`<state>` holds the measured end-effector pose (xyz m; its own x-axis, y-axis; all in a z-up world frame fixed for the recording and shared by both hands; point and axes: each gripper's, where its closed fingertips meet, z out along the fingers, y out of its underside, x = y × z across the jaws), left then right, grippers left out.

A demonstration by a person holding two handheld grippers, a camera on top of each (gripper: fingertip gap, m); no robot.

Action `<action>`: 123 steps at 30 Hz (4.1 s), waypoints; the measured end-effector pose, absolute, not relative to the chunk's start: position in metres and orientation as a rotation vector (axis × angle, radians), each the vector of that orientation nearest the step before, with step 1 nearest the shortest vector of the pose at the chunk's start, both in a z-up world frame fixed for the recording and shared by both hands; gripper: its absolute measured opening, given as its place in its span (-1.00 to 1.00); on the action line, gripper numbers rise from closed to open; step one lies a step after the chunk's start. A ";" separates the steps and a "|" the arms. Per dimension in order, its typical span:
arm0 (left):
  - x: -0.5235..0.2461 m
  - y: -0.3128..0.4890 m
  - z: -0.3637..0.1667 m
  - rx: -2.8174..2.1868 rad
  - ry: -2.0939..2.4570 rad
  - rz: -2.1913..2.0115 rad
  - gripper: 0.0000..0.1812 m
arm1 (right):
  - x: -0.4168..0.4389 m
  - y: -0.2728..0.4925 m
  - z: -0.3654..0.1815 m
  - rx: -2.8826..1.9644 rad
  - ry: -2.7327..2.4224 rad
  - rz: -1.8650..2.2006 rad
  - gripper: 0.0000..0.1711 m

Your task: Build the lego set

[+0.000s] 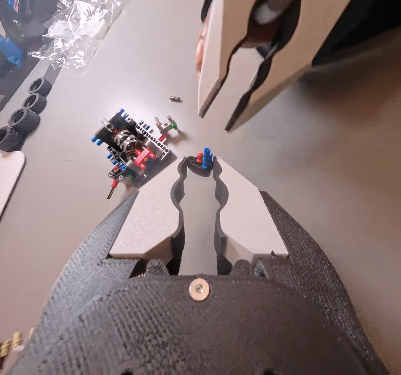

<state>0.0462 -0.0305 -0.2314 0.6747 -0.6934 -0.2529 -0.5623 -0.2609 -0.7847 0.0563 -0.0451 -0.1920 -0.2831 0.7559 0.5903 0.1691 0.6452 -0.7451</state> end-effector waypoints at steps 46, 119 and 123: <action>0.032 0.002 -0.180 -1.723 -0.110 -1.276 -0.88 | 0.046 0.005 -0.159 -1.061 -1.435 0.990 -0.67; 0.054 -0.022 -0.170 -1.572 0.622 -0.450 -0.98 | 0.050 -0.023 -0.159 -1.286 -1.487 1.466 -0.84; 0.048 -0.015 -0.184 -1.672 0.601 -0.448 -0.78 | 0.050 -0.003 -0.172 -1.350 -1.563 1.273 -0.85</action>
<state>0.0480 -0.0149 -0.1838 0.7893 -0.6129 -0.0356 -0.1401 -0.1234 -0.9824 0.0502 -0.0028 -0.1717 -0.2117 0.9732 -0.0894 0.2848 -0.0260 -0.9582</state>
